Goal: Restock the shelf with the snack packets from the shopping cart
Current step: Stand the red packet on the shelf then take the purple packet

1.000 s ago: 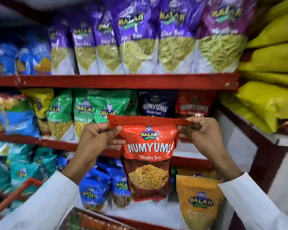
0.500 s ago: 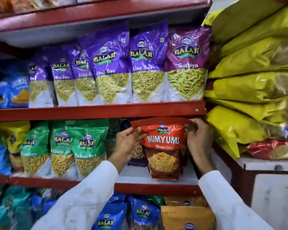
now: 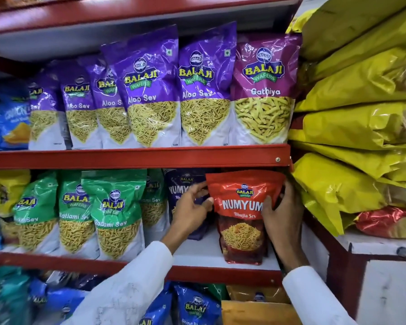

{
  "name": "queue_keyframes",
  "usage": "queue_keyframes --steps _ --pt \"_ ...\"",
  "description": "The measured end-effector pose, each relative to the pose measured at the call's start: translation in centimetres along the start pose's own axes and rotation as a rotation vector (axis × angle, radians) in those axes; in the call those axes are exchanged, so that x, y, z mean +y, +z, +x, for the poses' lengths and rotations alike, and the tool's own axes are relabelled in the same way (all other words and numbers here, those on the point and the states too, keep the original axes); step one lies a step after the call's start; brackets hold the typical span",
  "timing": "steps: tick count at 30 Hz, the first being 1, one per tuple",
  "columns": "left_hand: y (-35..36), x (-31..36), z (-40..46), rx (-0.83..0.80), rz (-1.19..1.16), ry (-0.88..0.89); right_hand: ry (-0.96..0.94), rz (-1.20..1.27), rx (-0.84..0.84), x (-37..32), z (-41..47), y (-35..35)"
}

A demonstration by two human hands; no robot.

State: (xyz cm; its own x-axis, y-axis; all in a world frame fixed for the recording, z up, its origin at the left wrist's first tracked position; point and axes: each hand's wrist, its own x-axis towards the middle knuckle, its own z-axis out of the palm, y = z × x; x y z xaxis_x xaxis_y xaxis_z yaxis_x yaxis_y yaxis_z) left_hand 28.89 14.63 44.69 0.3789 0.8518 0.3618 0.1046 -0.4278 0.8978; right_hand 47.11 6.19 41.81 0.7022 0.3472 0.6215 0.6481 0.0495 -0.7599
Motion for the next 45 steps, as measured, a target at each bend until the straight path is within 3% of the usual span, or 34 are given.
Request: queue_keyframes --steps 5,8,11,18,22,29,33,39,45 --pt "-2.5 -2.7 -3.2 0.103 0.509 0.302 -0.19 -0.289 -0.114 -1.1 -4.7 1.5" --pt "-4.3 -4.9 -5.5 0.143 0.695 0.402 -0.31 -0.389 -0.204 -1.8 -7.0 3.2" --pt "-5.8 -7.7 -9.0 0.18 0.946 0.376 -0.379 -0.462 -0.301 -1.9 -10.6 4.9" --pt "-10.3 -15.0 -17.5 0.21 1.188 0.18 -0.562 -0.546 -0.527 -1.1 -19.6 9.3" --pt "-12.9 -19.2 -22.7 0.141 1.193 -0.019 -0.625 -0.532 -0.712 0.6 -25.4 11.4" --pt "-16.4 -28.9 -35.5 -0.003 1.145 -0.508 -0.676 -0.509 -1.247 5.2 -40.9 15.8" --pt "-17.1 -33.6 -40.3 -0.141 0.949 -0.82 -0.725 -0.602 -1.521 6.4 -47.1 19.1" --pt "-18.3 -37.6 -42.3 -0.004 0.715 -0.944 -0.792 -0.686 -1.717 7.1 -50.6 23.9" --pt "-18.7 -39.7 -44.0 0.077 0.622 -0.979 -0.539 -0.75 -1.749 9.1 -51.9 23.4"
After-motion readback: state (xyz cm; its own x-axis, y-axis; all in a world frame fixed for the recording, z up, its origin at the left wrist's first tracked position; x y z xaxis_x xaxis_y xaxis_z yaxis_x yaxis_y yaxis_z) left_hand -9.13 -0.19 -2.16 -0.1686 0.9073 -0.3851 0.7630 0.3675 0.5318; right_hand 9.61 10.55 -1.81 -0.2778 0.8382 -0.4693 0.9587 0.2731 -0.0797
